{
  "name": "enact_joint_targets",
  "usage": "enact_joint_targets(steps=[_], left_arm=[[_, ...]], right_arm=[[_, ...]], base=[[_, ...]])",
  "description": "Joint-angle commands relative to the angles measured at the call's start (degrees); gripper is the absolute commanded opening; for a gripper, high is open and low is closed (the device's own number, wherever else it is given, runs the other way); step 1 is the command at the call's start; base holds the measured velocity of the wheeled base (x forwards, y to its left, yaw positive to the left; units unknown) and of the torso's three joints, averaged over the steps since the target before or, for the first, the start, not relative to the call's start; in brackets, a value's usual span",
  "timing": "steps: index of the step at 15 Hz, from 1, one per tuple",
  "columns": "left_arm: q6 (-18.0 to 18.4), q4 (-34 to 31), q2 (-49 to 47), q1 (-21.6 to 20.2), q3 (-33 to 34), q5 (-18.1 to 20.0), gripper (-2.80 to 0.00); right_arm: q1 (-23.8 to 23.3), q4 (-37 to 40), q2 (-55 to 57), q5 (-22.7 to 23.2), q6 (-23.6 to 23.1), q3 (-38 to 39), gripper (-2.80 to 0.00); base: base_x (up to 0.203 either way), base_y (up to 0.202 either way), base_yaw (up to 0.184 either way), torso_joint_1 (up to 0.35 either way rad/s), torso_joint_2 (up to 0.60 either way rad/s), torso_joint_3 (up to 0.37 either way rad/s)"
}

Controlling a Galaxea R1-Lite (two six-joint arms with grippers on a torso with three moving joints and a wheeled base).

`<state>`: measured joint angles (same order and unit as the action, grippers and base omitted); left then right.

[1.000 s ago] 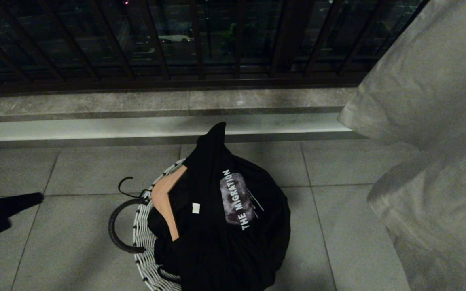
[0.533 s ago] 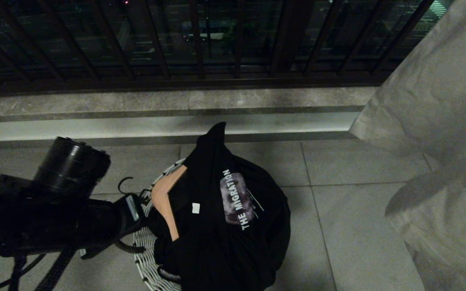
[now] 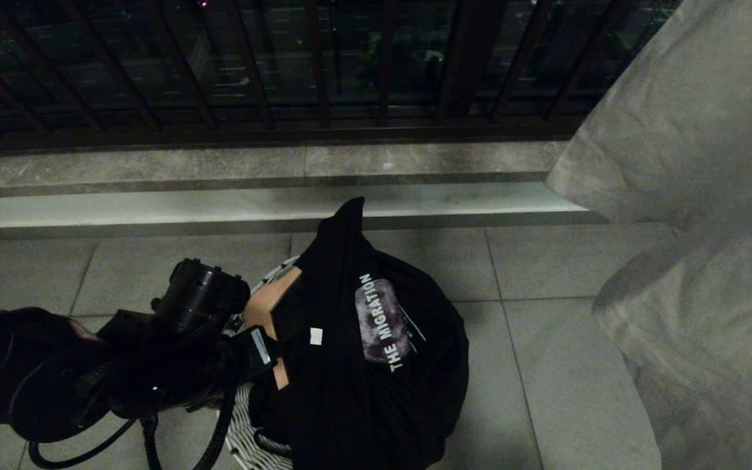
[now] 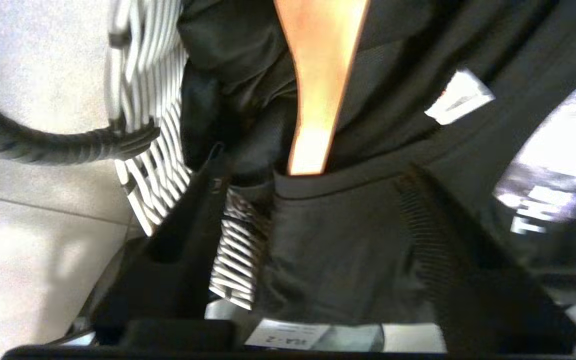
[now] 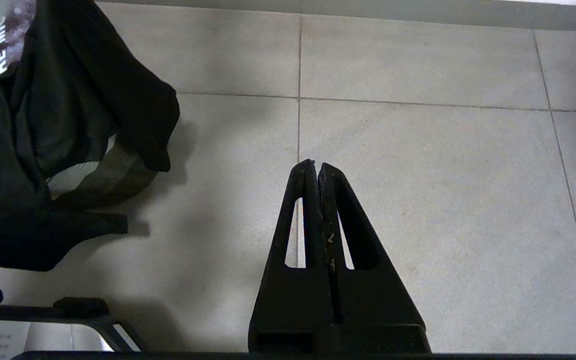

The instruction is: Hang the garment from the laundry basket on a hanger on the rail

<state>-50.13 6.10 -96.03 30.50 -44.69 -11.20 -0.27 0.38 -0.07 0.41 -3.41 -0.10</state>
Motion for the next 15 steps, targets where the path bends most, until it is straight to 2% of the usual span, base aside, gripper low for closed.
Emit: enact_joint_targets(steps=[1,8,15], left_arm=[[-0.5,0.3,-3.2,-0.1,0.1,-0.2,0.00],[0.0,12.1,-9.6,-0.6,0.6,-0.6,0.00],[1.2,16.1,-14.0,-2.0,0.0,-0.7,0.00]], right_arm=[[0.0,0.0,0.1,0.0,0.0,0.0,-2.80],[0.0,0.0,0.0,0.0,0.0,0.0,-2.80],[0.0,0.1,0.0,0.0,0.0,0.0,-2.80]], base=[[0.000,0.000,0.000,0.000,0.00,0.000],[0.000,0.000,0.000,0.000,0.00,0.000],[0.000,0.000,0.000,0.000,0.00,0.000]])
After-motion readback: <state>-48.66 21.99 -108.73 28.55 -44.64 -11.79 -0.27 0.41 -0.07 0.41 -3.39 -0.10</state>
